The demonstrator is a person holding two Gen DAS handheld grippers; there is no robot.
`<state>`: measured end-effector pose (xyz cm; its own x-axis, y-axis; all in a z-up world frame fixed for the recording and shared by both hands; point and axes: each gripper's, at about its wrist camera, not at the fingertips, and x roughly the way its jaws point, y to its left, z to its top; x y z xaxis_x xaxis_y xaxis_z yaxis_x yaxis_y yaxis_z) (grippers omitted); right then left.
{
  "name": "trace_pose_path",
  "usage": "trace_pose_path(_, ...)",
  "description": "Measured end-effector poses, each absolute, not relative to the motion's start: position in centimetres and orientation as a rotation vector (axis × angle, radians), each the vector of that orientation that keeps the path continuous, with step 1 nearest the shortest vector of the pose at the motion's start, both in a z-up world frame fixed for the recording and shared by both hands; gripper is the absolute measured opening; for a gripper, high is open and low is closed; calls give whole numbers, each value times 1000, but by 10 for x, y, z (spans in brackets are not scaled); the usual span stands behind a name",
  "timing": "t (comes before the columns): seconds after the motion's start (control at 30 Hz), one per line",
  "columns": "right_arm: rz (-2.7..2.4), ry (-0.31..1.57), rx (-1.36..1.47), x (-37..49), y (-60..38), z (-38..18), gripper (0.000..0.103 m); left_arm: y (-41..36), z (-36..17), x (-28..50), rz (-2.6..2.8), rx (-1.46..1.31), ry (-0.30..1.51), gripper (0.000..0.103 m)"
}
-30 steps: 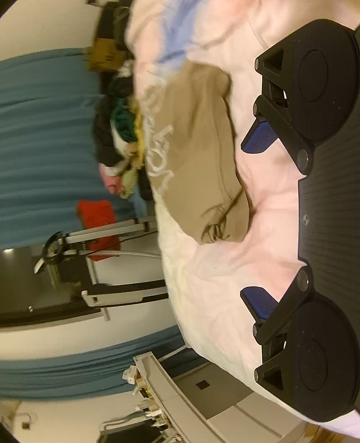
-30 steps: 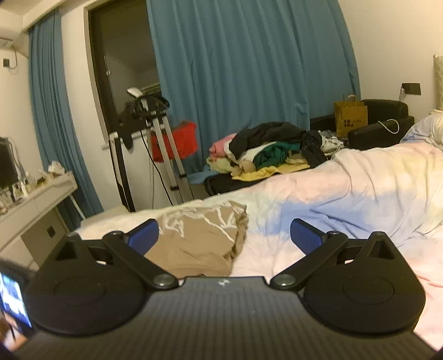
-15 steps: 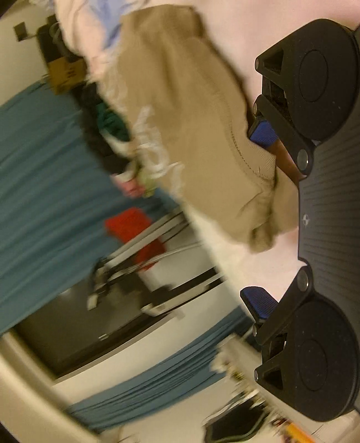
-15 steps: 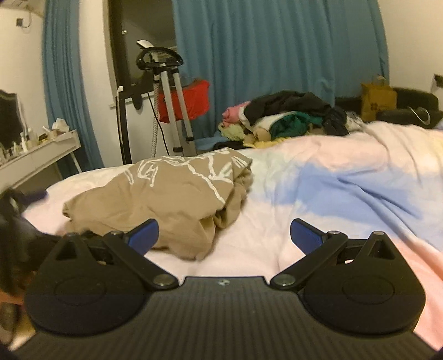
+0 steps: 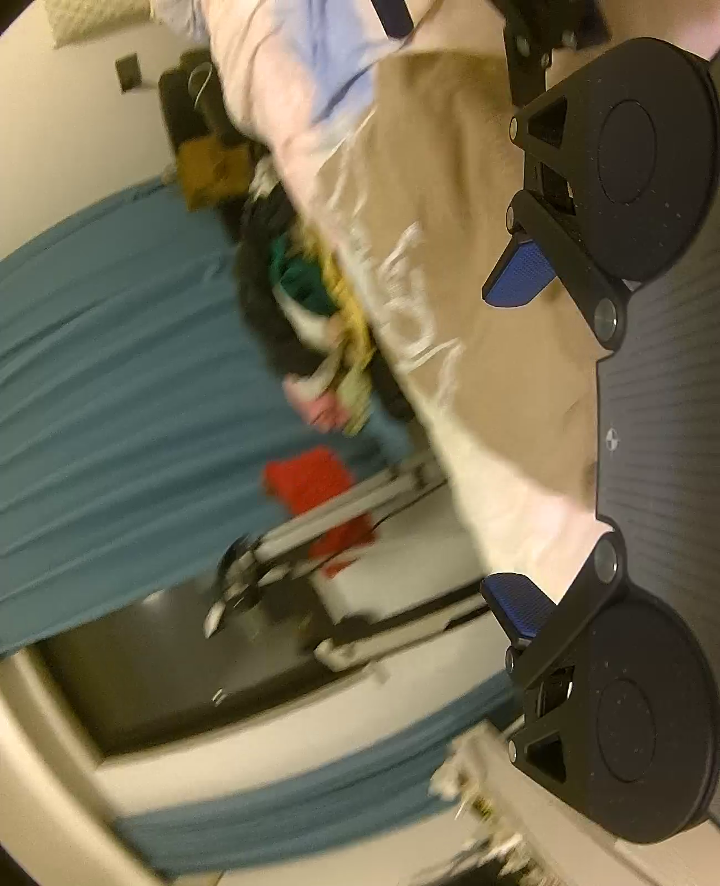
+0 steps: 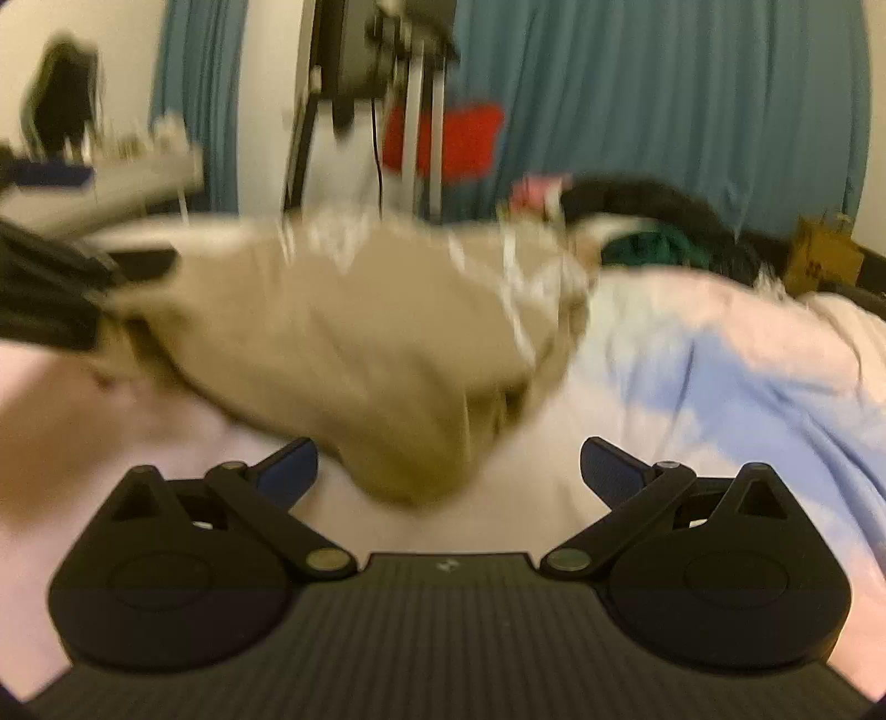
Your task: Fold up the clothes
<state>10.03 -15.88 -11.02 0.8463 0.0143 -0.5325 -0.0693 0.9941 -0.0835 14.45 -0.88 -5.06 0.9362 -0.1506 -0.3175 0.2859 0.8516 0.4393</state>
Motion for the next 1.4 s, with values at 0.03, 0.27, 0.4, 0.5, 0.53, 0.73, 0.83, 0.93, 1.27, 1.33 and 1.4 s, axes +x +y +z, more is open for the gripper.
trace_pose_path(0.03,40,578,-95,101,-161,-112,103,-5,-54,142,-260,501,304,103)
trace_pose_path(0.27,-84,426,-2,91,-180,-98,103,-15,-82,139,-238,619,351,103)
trace_pose_path(0.4,-84,263,77,82,-191,-76,103,-23,-86,135,-240,648,326,103)
trace_pose_path(0.5,-71,207,118,79,-198,-65,103,-32,-89,130,-189,662,290,103)
trace_pose_path(0.53,-69,207,123,78,-200,-64,103,-35,-89,131,-167,656,287,103)
trace_pose_path(0.73,-97,336,167,96,-214,-81,103,-32,-79,144,-35,518,296,103)
trace_pose_path(0.83,-99,358,193,99,-216,-87,103,-21,-64,145,-7,399,284,103)
trace_pose_path(0.93,-95,348,197,97,-216,-87,103,-8,-51,145,41,321,259,103)
trace_pose_path(1.27,-141,430,235,101,-222,-88,103,7,-27,129,192,275,172,103)
trace_pose_path(1.33,-170,331,223,90,-221,-75,103,4,-21,119,198,278,133,103)
trace_pose_path(1.4,-202,198,200,75,-221,-54,103,3,-14,112,187,262,129,103)
